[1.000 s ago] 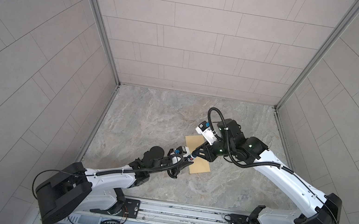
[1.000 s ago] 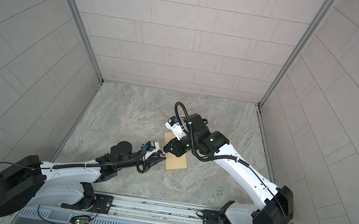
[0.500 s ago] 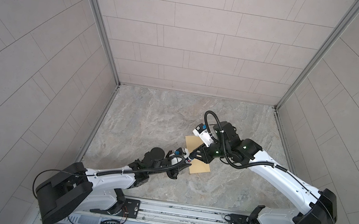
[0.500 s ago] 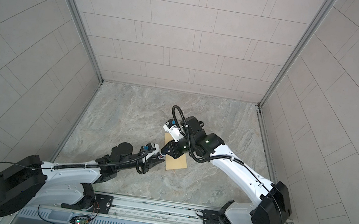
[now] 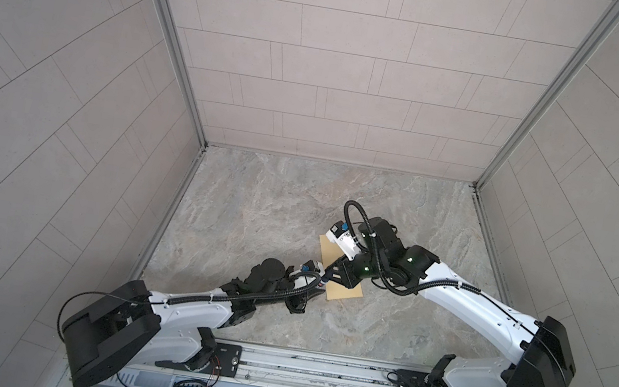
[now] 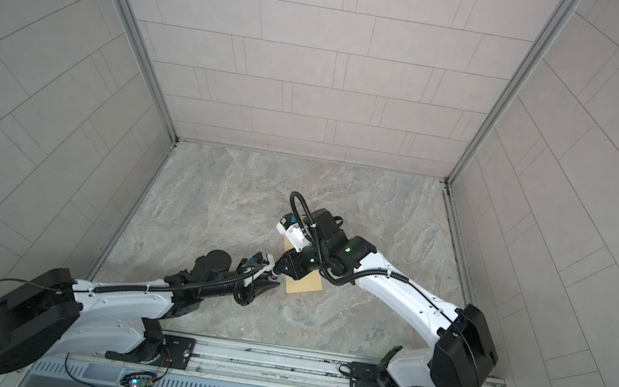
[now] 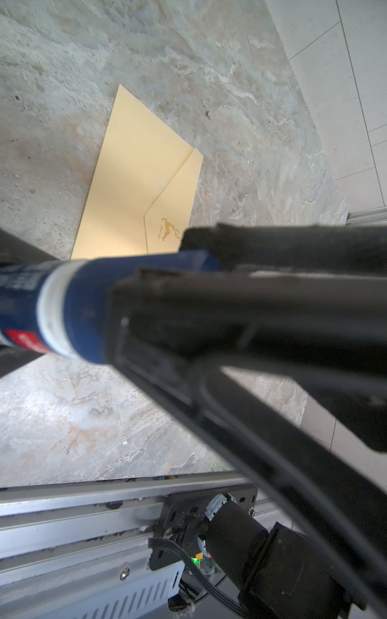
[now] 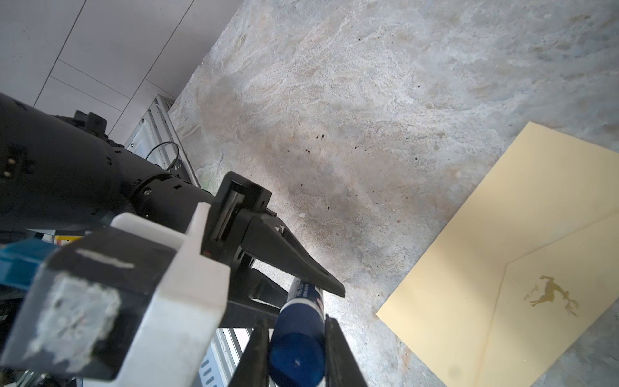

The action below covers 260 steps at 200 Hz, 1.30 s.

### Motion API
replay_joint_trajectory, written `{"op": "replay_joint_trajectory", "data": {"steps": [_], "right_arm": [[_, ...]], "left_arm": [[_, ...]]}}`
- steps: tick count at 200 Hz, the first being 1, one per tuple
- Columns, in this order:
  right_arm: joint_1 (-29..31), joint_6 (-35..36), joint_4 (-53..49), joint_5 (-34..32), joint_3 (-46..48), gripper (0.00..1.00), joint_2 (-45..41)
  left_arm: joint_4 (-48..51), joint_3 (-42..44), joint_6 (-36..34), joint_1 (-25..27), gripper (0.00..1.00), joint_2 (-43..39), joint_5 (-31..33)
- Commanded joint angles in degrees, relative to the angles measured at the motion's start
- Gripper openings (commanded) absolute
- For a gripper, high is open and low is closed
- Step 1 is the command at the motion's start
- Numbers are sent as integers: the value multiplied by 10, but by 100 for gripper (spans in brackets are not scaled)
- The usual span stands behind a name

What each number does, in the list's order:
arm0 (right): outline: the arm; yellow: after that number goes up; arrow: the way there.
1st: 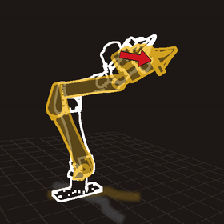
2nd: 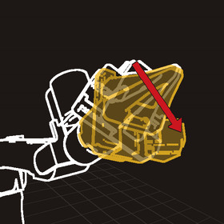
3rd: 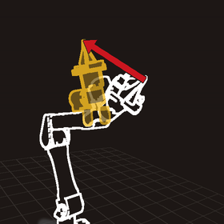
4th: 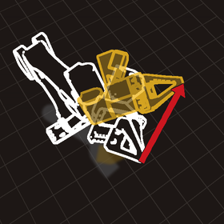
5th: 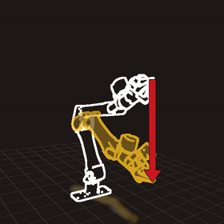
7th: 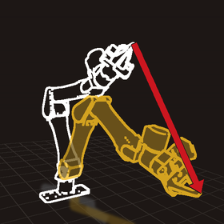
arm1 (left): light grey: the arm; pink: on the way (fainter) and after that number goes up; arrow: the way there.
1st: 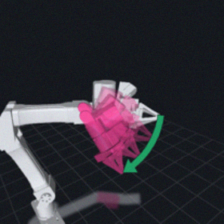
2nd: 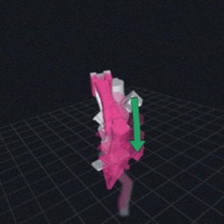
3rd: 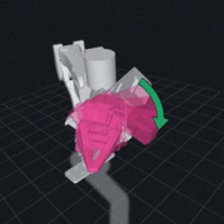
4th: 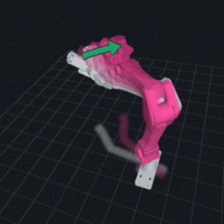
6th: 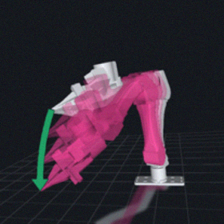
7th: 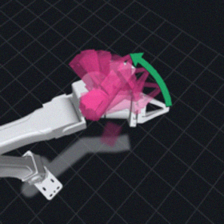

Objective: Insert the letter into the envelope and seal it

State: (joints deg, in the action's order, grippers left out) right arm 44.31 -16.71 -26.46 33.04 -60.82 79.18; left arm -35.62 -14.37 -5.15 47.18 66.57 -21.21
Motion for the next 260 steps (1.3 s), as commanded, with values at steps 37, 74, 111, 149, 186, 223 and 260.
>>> {"op": "replay_joint_trajectory", "data": {"steps": [37, 74, 111, 149, 186, 223, 260], "right_arm": [[39, -3, -81, 51, 37, 9, 48], [49, 2, -88, 48, 35, 8, 63], [56, 1, -93, 33, 39, 8, 73], [61, 0, -92, 18, 45, 7, 81], [68, -9, -77, 19, 55, 6, 86], [70, -17, -66, 22, 64, 5, 90], [74, -30, -47, 31, 74, 5, 91]], "left_arm": [[-232, -42, 8, 2, 0, -25, 11], [-236, -43, 9, 1, 0, -29, 12], [-236, -43, 14, -2, 0, -45, 12], [-236, -45, 24, -7, 0, -63, 9], [-241, -47, 30, -11, 0, -67, 7], [-246, -48, 36, -15, 0, -71, 7], [-246, -48, 37, -19, 0, -74, 6]]}}
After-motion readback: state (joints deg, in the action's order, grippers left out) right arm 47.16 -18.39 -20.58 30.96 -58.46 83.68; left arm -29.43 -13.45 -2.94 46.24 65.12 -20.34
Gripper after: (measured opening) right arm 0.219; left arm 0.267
